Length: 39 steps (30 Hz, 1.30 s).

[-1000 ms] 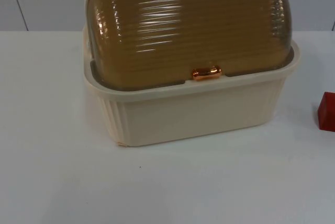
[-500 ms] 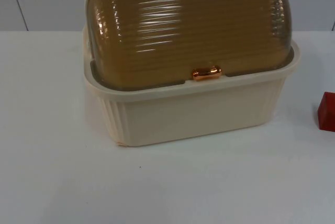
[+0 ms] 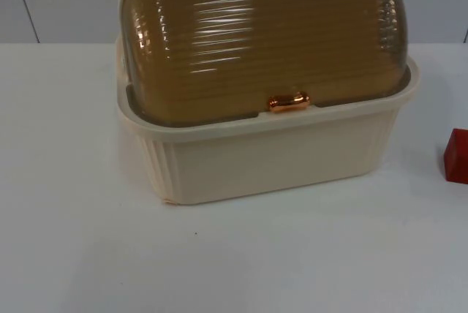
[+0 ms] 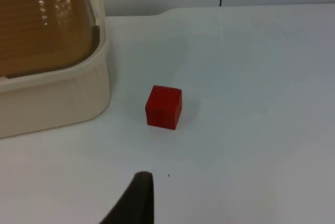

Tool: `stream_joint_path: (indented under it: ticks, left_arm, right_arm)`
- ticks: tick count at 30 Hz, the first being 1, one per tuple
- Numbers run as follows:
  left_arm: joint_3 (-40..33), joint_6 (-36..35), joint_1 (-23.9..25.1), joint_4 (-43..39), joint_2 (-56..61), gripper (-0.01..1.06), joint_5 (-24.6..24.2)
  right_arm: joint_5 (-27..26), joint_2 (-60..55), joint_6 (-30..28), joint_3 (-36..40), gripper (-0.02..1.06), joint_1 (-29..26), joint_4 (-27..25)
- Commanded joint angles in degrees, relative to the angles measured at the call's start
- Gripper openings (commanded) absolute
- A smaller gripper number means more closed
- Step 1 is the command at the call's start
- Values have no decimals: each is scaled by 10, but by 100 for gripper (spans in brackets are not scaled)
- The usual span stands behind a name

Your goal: Open the box lid with the left hand, place the block into the box with the right hand, then close the box lid with the left hand.

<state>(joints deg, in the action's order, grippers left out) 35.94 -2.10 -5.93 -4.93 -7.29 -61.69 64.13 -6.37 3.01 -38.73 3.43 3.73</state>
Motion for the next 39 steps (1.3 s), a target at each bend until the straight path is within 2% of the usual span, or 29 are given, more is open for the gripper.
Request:
stream_joint_path:
  ticks: [1,4,6,12,18,23,28,32,33,38,39]
  left_arm:
    - [23,-14,-3,-25,-26,104,23]
    - [85,-20,-3,-41,-94,104,50]
    - [101,-20,-3,-41,-122,104,54]
    - [187,-19,-3,-30,-283,104,93]
    - [224,-16,-3,-38,-407,104,128]
    - [239,-5,-3,-41,-481,104,143]
    - [239,66,-3,-39,-543,104,156]
    - [239,122,-33,-32,-580,104,200]
    - [239,122,-33,-32,-580,104,200]
    - [253,160,-102,-79,-629,104,220]
    - [253,160,-102,-79,-629,104,220]
  right_arm:
    - [-5,-28,2,-25,105,-3,15]
    - [-17,-91,6,-67,105,-3,26]
    - [-24,-112,6,-78,105,-3,26]
    - [-97,-235,20,-131,105,-3,27]
    - [-148,-334,23,-162,105,-3,61]
    - [-171,-390,27,-184,105,-3,65]
    - [-190,-431,31,-208,105,-3,65]
    - [-203,-447,37,-218,105,-3,65]
    - [-203,-447,37,-218,105,-3,65]
    - [-221,-449,37,-218,105,-3,69]
    - [-221,-449,37,-218,105,-3,69]
